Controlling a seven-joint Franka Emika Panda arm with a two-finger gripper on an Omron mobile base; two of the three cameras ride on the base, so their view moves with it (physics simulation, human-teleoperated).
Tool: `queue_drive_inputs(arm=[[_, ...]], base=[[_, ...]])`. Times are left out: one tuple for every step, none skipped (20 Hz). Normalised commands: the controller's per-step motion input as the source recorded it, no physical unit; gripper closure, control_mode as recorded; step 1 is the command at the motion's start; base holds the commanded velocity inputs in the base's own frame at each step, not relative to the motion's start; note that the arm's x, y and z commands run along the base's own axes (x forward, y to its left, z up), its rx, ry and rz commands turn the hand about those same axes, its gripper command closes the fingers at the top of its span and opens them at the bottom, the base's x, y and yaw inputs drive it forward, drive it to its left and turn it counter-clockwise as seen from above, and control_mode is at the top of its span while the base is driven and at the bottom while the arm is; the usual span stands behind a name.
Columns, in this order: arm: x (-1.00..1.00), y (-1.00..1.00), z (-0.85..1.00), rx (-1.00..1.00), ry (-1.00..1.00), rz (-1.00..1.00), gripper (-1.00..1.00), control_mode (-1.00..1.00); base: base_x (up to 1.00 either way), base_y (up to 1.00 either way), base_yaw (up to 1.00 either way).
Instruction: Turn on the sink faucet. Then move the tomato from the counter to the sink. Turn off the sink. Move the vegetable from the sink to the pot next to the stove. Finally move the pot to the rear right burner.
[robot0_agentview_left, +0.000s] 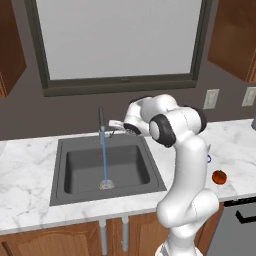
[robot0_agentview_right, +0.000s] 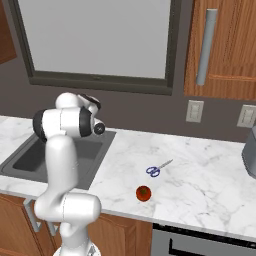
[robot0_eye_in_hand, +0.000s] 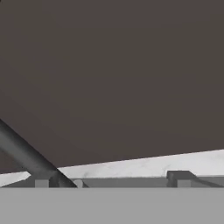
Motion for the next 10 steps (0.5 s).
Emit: queue_drive_inputs(arm=[[-0.22,0.0,0.42,0.0,0.0,0.0,-1.0,-1.0],[-0.22,0.0,0.39,0.0,0.0,0.0,-1.0,-1.0],[-0.31,0.0,0.39,0.0,0.0,0.0,-1.0,-1.0],[-0.32,0.0,0.38,0.0,0.0,0.0,-1.0,-1.0],[-0.39,-0.02,0.41,0.0,0.0,0.0,-1.0,-1.0],[-0.37,0.0,0.4,0.0,0.0,0.0,-1.0,-1.0],[-0.4,0.0,0.44,0.0,0.0,0.0,-1.0,-1.0],[-0.47,0.0,0.46,0.0,0.0,0.0,-1.0,-1.0],[-0.45,-0.02,0.49,0.0,0.0,0.0,-1.0,-1.0],[-0.45,-0.01,0.54,0.0,0.0,0.0,-1.0,-1.0]], base=[[0.0,0.0,0.0],[0.0,0.0,0.0],[0.0,0.0,0.0],[0.0,0.0,0.0],[0.0,0.0,0.0],[0.0,0.0,0.0],[0.0,0.0,0.0],[0.0,0.0,0.0],[0.0,0.0,0.0],[0.0,0.0,0.0]])
